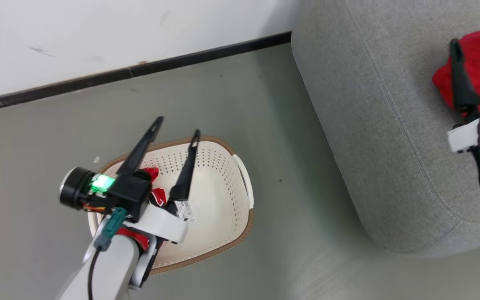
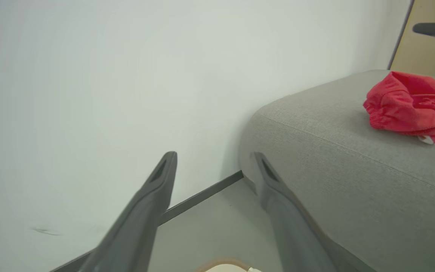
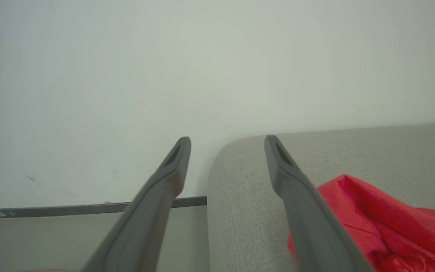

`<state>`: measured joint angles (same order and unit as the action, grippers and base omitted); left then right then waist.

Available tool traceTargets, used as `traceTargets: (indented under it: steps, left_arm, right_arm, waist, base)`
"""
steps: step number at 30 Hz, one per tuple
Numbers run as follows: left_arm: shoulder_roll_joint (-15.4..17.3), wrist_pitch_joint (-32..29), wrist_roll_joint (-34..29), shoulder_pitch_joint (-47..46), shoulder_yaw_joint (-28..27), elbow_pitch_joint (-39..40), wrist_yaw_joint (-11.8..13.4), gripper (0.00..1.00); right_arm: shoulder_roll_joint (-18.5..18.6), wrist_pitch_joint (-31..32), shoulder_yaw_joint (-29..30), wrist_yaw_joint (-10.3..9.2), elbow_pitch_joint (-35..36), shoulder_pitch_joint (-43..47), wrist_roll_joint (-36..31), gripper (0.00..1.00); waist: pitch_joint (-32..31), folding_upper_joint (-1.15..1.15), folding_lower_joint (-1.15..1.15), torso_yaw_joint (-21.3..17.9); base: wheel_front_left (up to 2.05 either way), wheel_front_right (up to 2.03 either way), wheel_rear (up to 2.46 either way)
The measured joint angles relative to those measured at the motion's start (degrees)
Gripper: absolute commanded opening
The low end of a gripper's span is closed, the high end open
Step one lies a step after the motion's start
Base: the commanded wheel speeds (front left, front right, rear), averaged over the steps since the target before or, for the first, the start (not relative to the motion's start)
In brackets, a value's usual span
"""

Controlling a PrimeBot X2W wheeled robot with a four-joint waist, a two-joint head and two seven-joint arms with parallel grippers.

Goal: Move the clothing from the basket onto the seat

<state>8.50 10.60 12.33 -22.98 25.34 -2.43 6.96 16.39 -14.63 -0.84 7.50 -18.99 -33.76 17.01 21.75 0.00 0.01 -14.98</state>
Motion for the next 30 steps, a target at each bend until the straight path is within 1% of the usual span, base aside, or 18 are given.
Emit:
traceTargets:
  steps: [7, 13, 18, 23, 30]
  left_arm:
    - [0.7, 1.9, 2.9, 4.2, -5.2, -2.5, 2.9, 1.0]
    - [1.3, 2.7, 4.2, 8.3, -8.5, -4.4, 4.5, 1.0]
    - [1.5, 3.1, 5.8, 10.9, -10.4, -5.6, 5.2, 1.0]
    - [1.6, 3.3, 6.7, 13.6, -11.9, -6.7, 5.5, 1.0]
    - [1.2, 3.6, 6.9, 16.1, -12.7, -7.1, 5.5, 1.0]
  right_arm:
    - [-2.3, 0.0, -2.6, 0.0, 2.5, 3.3, -1.8, 1.0]
    - [-3.8, 0.0, -5.0, 0.0, 3.7, 6.9, -3.0, 1.0]
    - [-4.7, 0.0, -5.6, 0.0, 4.2, 10.0, -4.8, 1.0]
    - [-7.1, 0.0, -6.2, 0.0, 4.6, 14.8, -6.0, 1.0]
    - [-9.5, 0.0, -6.3, 0.0, 4.9, 20.3, -7.3, 1.0]
  waist:
    - [-3.3, 0.0, 0.0, 1.8]
    - [-6.1, 0.0, 0.0, 3.6]
    - [-8.5, 0.0, 0.0, 5.0]
    - [-11.5, 0.0, 0.0, 6.5]
    - [-14.9, 0.0, 0.0, 7.7]
  base:
    - [0.0, 0.0, 0.0]
    - [0.0, 0.0, 0.0]
    - [0.0, 0.0, 0.0]
    - [0.0, 0.0, 0.0]
    - [0.0, 0.0, 0.0]
